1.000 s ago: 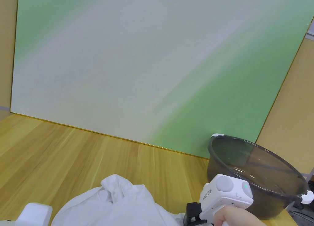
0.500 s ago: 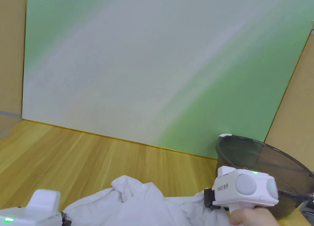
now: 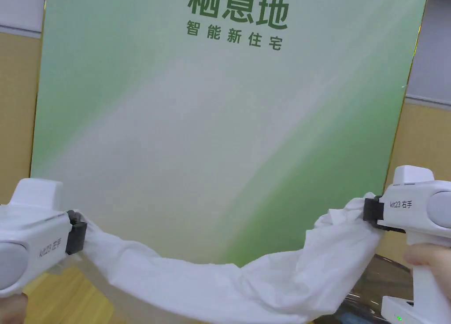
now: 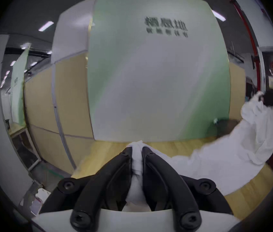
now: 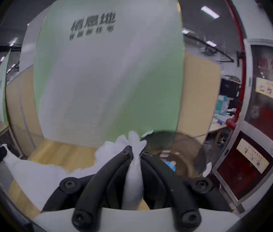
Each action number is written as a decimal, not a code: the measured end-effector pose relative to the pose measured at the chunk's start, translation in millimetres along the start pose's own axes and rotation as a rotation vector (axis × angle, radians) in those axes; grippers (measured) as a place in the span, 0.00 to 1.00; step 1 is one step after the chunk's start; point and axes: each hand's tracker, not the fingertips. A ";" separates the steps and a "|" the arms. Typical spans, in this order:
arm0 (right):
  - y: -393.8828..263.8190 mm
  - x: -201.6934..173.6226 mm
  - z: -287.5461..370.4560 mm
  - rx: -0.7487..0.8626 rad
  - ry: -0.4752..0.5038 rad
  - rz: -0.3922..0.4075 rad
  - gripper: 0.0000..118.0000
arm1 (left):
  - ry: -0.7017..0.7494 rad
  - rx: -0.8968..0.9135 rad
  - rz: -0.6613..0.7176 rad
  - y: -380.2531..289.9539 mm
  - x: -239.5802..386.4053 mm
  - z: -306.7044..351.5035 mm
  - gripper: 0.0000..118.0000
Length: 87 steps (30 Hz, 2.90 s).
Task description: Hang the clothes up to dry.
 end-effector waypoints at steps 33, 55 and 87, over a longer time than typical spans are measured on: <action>132.1 -17.5 0.4 0.060 -0.110 -0.017 0.04 | 0.183 0.081 -0.074 251.7 18.9 -100.6 0.06; 147.2 -103.2 -227.2 -0.099 -0.113 0.049 0.04 | 0.254 -0.048 -0.035 222.0 17.0 -263.1 0.05; -151.8 -108.2 -202.8 -0.512 0.040 0.164 0.05 | 0.212 -0.395 -0.104 -89.3 -36.7 -130.6 0.05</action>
